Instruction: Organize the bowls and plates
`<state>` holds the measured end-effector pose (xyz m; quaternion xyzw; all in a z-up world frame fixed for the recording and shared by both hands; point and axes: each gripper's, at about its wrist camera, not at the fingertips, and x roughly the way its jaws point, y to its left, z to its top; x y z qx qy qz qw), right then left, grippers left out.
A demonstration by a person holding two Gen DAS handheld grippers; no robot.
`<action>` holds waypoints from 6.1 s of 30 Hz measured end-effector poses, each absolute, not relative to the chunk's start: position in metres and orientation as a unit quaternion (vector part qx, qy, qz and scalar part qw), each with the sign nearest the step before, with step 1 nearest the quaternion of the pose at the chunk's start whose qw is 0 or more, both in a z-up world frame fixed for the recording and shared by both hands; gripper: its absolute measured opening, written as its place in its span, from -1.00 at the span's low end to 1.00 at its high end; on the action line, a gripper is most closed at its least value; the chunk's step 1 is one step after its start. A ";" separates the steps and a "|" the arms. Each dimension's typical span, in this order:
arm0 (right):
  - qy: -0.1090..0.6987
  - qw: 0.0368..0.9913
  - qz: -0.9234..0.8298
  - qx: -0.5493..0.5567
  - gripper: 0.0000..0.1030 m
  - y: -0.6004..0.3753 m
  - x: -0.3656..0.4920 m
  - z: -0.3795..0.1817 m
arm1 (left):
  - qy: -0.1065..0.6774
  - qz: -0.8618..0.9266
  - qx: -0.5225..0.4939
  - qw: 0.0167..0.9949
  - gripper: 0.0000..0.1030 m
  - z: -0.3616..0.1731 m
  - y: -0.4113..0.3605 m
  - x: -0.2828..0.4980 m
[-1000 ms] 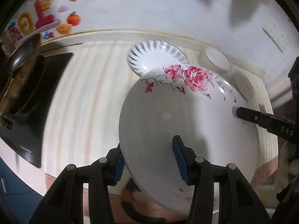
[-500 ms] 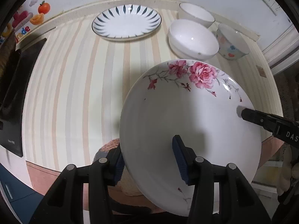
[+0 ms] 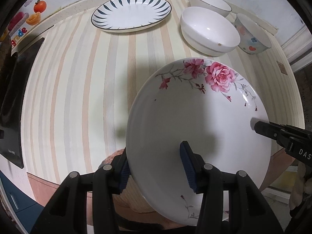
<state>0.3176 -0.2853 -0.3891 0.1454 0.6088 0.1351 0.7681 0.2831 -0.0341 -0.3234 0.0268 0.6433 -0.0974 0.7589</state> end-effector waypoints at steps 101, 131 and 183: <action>0.655 0.747 0.033 0.109 -0.72 -0.158 0.623 -0.406 | 0.648 -0.101 -0.019 0.755 -0.58 -0.357 0.062 0.564; 0.616 0.774 0.102 0.108 -0.72 -0.219 0.428 -0.292 | 0.587 -0.128 -0.006 0.800 -0.58 -0.241 0.024 0.380; 0.655 0.729 0.092 0.177 -0.66 -0.285 0.325 -0.384 | 0.656 -0.098 0.017 0.748 -0.57 -0.333 -0.032 0.312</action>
